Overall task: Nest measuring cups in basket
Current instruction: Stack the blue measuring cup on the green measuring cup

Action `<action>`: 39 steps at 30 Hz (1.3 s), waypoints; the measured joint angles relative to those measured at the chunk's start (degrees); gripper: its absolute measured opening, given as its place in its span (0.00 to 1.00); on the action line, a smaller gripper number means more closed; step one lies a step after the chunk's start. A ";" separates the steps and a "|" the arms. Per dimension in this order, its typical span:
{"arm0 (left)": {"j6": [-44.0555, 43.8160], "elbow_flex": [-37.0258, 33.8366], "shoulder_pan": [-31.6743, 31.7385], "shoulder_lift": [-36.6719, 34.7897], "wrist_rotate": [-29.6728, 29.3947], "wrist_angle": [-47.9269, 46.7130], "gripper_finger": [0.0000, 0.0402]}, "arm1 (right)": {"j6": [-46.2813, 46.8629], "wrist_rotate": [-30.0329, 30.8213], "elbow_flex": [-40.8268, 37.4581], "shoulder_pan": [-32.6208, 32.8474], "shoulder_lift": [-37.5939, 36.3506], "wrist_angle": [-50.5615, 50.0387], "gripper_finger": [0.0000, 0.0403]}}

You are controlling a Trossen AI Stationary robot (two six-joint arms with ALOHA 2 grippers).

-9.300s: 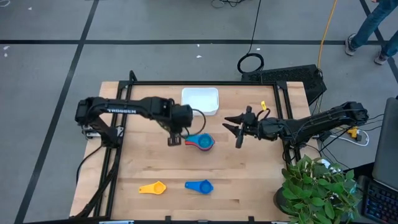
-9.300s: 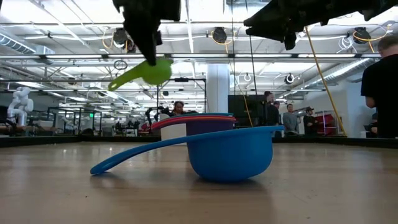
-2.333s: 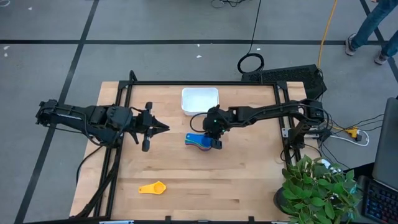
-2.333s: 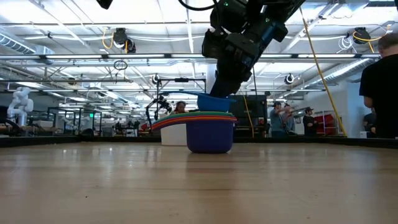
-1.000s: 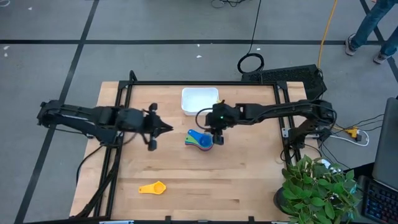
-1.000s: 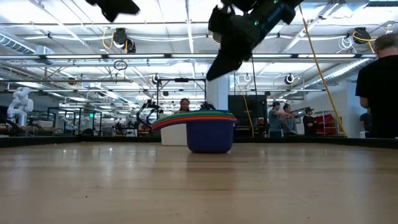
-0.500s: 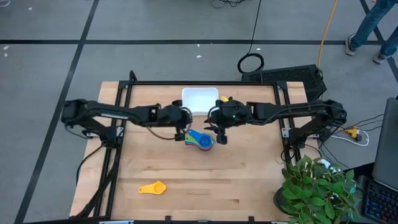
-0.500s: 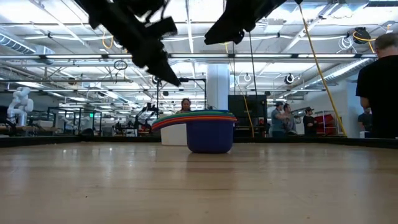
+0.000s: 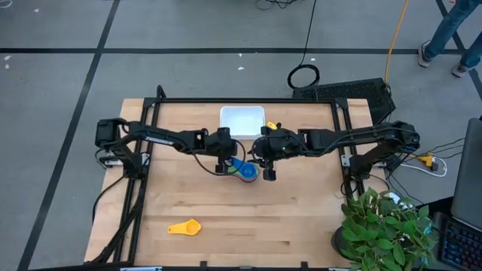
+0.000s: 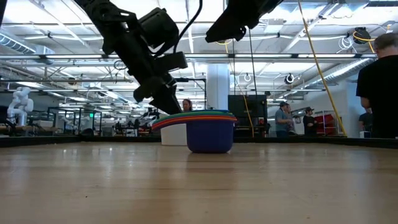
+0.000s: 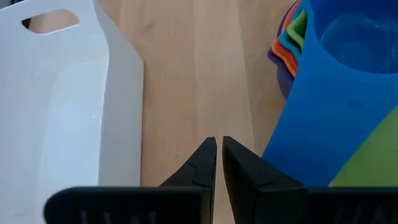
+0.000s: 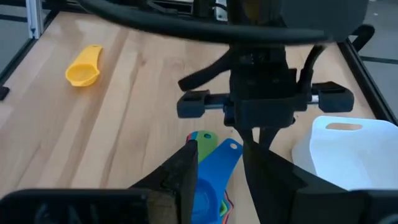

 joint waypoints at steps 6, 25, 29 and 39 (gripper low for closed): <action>-0.78 0.00 -0.15 -0.63 3.81 -0.57 0.08 | 0.02 0.03 -1.10 -0.09 0.00 -0.06 0.29; -1.05 0.02 -1.57 -0.63 4.51 -4.91 0.08 | 0.33 0.18 -4.82 -0.09 0.02 3.66 0.29; -1.53 0.02 -1.57 -0.63 4.52 -6.62 0.08 | 0.16 0.20 -4.82 -0.09 0.02 3.66 0.29; -4.94 0.02 -4.51 -0.63 4.73 -11.85 0.08 | 0.04 0.20 -4.82 -0.09 0.02 3.66 0.29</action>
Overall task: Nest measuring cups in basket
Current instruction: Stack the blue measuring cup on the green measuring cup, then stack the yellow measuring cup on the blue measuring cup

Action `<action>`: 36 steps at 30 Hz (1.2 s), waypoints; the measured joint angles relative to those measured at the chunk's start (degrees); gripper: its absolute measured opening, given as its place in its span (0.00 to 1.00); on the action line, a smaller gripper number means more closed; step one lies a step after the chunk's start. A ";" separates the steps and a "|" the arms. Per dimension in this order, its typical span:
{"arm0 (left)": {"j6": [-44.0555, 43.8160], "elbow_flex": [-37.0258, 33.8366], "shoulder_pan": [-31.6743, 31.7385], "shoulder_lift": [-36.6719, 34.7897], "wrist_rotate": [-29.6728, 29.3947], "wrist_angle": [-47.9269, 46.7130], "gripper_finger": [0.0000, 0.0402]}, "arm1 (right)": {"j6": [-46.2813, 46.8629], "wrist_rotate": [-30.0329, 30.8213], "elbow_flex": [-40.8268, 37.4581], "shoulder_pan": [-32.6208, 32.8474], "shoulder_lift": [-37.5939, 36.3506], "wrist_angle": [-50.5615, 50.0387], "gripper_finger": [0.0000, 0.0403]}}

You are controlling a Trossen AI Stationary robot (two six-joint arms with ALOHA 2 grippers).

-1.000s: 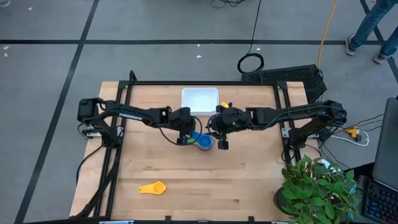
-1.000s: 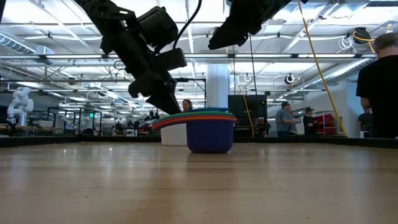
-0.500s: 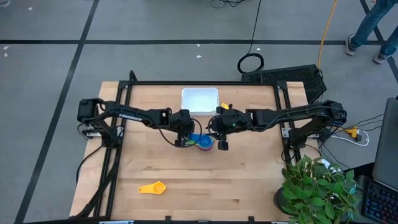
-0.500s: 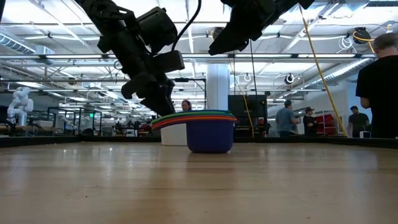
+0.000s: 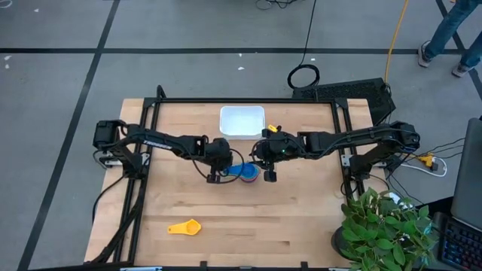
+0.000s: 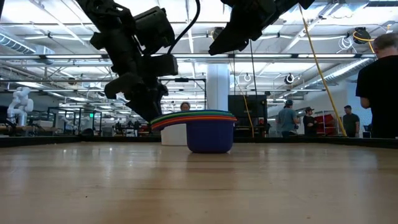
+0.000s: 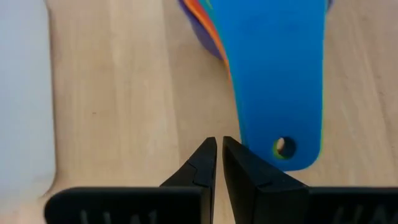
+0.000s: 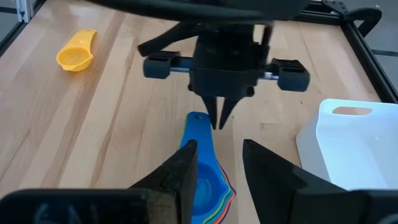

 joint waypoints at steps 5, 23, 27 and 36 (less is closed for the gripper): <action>-0.74 2.79 -1.71 0.00 0.00 -8.70 0.08 | 0.00 0.00 0.00 0.00 0.00 0.00 0.29; -24.26 12.28 -23.58 -13.11 -2.72 -38.78 0.08 | 2.86 -0.37 -0.07 1.78 0.00 -1.25 0.29; -34.93 6.12 -29.84 -20.25 -3.65 -33.14 0.08 | 3.03 -0.26 -0.07 2.34 0.00 -0.95 0.29; -55.86 -3.04 -40.11 -25.38 -0.08 -27.41 0.09 | 3.45 -0.24 -0.09 2.32 0.00 -0.44 0.29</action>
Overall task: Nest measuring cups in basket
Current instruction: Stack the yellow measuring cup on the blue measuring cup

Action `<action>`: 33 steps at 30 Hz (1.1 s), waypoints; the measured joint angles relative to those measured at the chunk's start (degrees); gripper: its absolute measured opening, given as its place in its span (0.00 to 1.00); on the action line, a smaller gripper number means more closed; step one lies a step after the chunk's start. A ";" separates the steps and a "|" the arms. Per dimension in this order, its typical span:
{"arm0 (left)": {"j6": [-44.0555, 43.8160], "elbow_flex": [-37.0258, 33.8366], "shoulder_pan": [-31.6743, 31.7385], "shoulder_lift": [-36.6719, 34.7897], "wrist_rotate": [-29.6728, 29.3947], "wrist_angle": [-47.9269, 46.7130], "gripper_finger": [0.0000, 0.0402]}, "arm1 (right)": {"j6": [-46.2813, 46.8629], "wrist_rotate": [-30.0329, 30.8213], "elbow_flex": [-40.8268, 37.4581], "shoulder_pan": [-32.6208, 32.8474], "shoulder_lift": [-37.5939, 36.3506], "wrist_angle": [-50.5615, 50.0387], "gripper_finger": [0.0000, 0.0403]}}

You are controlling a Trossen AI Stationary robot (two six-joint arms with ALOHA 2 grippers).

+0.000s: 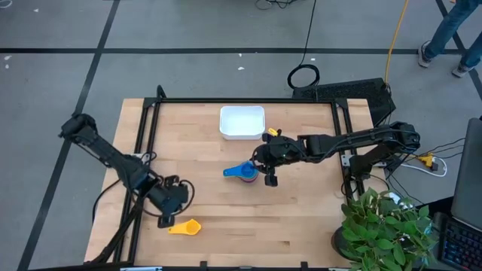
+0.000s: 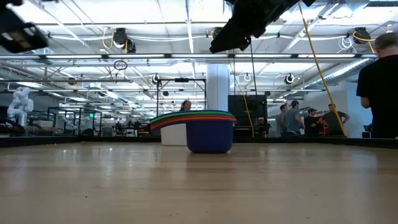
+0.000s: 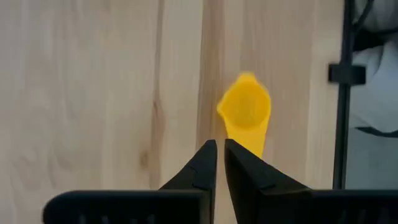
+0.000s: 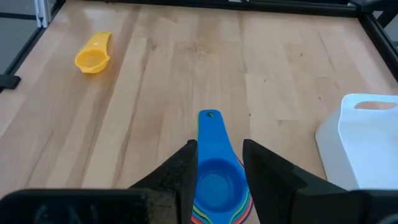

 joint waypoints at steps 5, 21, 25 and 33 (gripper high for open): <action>-6.65 -2.41 -2.22 2.63 0.18 0.80 0.21 | 0.01 0.00 0.00 0.00 0.00 0.06 0.29; -10.86 -3.67 -9.60 15.66 3.12 11.52 0.84 | 0.67 0.02 0.00 0.00 0.00 0.11 0.29; -14.10 -3.67 -10.74 17.43 3.01 12.97 0.86 | 1.09 0.02 0.00 0.00 0.00 0.24 0.29; -15.30 -3.17 -10.99 23.37 5.72 12.71 0.70 | 1.53 0.02 0.00 -0.07 0.00 0.63 0.29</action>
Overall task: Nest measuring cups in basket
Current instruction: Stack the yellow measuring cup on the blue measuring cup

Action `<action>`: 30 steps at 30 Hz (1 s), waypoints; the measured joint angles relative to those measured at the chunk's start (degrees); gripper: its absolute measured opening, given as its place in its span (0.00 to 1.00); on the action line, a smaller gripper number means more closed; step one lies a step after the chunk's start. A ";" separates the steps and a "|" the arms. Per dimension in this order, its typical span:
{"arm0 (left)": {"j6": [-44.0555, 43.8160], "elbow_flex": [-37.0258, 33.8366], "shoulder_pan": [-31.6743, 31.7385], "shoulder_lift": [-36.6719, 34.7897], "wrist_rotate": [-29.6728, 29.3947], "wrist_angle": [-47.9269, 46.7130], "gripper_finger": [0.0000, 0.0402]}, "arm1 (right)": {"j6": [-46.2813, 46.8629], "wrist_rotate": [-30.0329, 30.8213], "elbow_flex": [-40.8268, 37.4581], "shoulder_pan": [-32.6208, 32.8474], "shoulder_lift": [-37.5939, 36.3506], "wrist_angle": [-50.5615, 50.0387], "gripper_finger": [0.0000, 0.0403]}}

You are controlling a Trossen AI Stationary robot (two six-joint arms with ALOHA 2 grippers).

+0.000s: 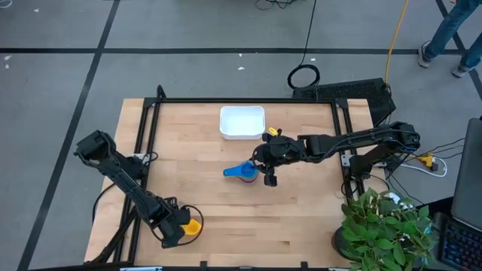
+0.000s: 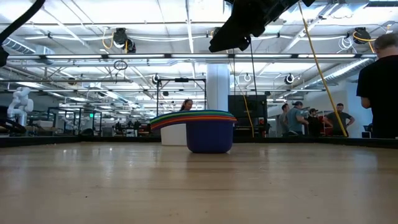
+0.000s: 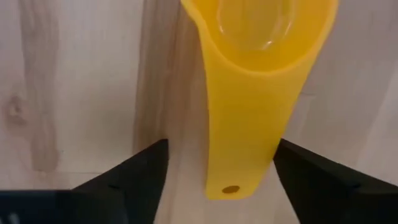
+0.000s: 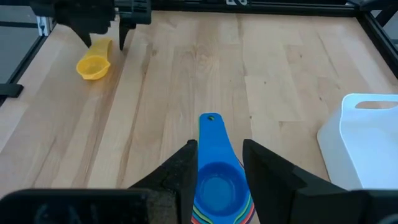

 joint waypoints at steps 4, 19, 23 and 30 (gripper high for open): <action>0.33 0.81 -0.22 1.83 -0.17 -1.45 0.61 | 0.00 0.02 0.00 0.00 0.00 0.02 0.29; 1.70 1.64 1.20 1.56 0.21 -3.40 0.35 | 0.22 0.02 0.00 0.00 0.00 0.24 0.29; 3.29 1.27 2.27 -0.24 -0.79 -4.30 0.35 | 0.20 0.02 0.00 0.00 -0.46 -0.10 0.29; 6.60 1.32 6.26 -9.35 -5.85 -8.13 0.35 | 0.02 2.49 -0.02 0.00 -6.01 -0.97 0.29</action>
